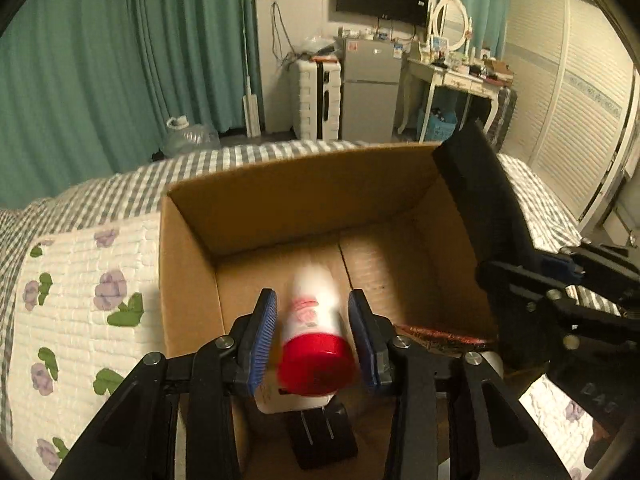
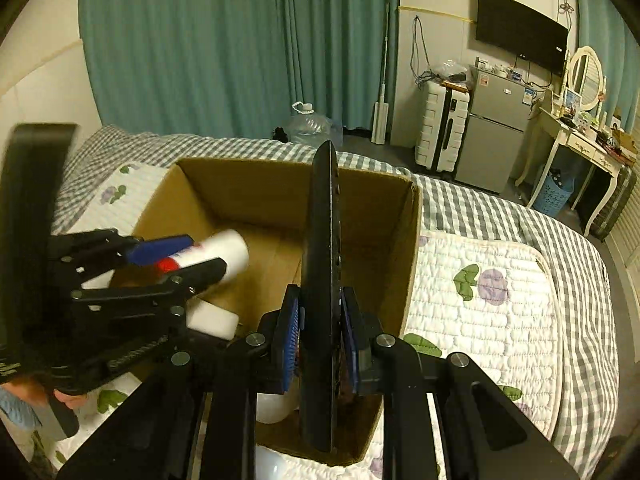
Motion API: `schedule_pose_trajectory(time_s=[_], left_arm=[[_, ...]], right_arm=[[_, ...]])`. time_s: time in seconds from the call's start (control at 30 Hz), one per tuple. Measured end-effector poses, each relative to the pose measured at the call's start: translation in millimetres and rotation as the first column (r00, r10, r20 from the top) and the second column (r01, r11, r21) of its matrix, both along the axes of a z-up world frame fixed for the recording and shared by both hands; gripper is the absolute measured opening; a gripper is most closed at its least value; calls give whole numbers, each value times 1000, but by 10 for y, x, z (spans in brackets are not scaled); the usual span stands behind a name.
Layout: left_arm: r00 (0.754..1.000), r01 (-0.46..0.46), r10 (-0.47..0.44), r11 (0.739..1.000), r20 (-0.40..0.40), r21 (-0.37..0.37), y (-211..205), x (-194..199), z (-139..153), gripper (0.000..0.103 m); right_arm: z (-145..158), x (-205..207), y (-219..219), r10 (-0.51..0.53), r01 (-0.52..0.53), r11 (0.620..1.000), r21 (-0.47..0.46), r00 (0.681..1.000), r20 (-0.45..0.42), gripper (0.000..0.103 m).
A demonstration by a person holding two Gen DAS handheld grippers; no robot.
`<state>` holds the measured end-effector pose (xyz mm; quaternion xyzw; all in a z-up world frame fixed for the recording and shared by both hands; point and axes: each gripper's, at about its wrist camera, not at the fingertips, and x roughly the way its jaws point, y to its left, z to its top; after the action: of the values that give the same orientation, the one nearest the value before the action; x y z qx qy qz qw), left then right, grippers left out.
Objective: Organize rigid objects
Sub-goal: 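Lower the remote and red-capped bottle into the box and open both tools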
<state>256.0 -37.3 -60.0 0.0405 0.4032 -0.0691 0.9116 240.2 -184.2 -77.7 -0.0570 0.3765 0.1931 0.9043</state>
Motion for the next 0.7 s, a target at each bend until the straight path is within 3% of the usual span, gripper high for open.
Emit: schedule_pose_trajectory(time_s=[0.03,0.37,0.4,0.5,0.7], left_arm=[[1000,-7,7,1000,8,2,7,-19,21,56],[996,-68,67,998,50,4,127,-319,230,61],[996,-63,63,998,58,3,132,-366,259,61],[995,-56,55,998,86,14,132,-511,405,63],[986,-76,72,997,151,23,187,-932,805,66]], right_arm=[[-8,13,-12,0,0,1000,1,1000,0,19],[51,-51,-18,-24,25,1000,-18,1000,15,19],[67,-65,-21,-33,33,999,-12,999,22,23],[154,-160,-45,-64,65,998,-6,997,51,75],[498,-470,-212,-115,113,993,38,990,75,76]])
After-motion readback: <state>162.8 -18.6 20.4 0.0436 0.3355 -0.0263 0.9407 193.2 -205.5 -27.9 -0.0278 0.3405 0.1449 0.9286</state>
